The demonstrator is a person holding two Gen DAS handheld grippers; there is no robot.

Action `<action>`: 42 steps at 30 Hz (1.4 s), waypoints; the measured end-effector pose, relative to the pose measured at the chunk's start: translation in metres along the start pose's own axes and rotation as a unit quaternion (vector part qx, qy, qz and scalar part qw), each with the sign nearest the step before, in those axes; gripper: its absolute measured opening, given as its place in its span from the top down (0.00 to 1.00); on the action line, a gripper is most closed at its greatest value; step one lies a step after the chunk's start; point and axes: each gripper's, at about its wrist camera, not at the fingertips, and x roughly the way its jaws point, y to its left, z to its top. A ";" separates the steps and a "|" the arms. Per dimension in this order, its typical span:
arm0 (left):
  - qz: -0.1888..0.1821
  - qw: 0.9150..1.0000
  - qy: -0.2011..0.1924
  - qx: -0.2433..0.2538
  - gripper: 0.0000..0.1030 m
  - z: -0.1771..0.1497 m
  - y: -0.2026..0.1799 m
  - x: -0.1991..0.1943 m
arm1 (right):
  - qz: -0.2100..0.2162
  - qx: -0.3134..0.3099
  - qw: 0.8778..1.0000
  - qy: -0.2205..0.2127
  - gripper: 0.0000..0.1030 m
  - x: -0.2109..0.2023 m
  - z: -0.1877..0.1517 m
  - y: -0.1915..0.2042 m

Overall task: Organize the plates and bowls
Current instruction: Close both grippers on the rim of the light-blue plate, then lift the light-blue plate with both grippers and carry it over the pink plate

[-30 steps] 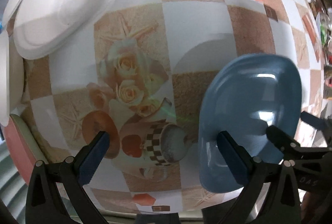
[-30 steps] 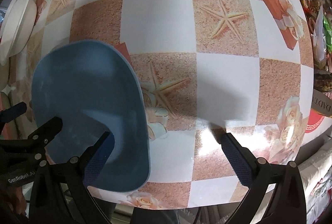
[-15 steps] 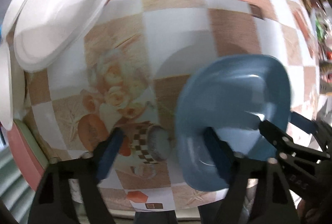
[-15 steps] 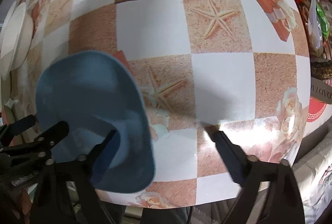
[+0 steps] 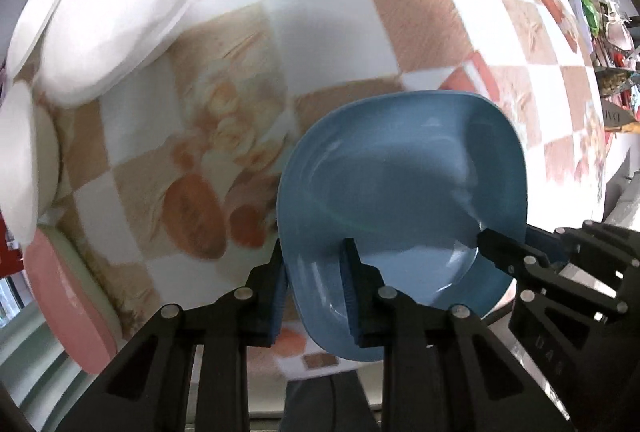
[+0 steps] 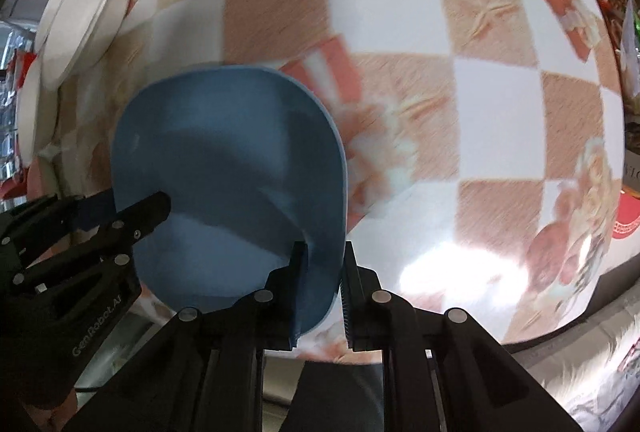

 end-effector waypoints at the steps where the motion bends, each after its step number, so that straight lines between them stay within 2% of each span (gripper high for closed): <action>1: 0.001 1.000 0.000 -0.002 0.73 -0.004 0.005 -0.001 | 0.002 -0.003 1.000 0.004 0.83 0.001 -0.002 0.004; 7: -0.004 1.000 -0.010 -0.029 0.73 -0.020 0.031 -0.014 | 0.013 -0.027 0.999 0.020 0.83 0.002 -0.004 0.030; 19: -0.006 0.994 -0.051 -0.092 0.73 -0.051 0.085 -0.055 | 0.011 -0.081 0.997 0.004 0.83 -0.011 0.011 0.087; 26: -0.005 0.989 -0.059 -0.137 0.73 -0.071 0.116 -0.058 | 0.020 -0.117 0.993 0.000 0.83 -0.010 0.004 0.136; 29: -0.007 0.986 -0.063 -0.155 0.73 -0.089 0.134 -0.048 | 0.019 -0.134 0.991 -0.001 0.83 -0.007 0.001 0.159; 31: -0.005 0.984 -0.066 -0.167 0.73 -0.100 0.154 -0.054 | 0.017 -0.147 0.989 -0.001 0.83 -0.005 0.000 0.176; 42: 0.009 0.974 -0.065 -0.217 0.73 -0.126 0.224 -0.060 | 0.023 -0.198 0.980 0.004 0.83 0.016 -0.009 0.267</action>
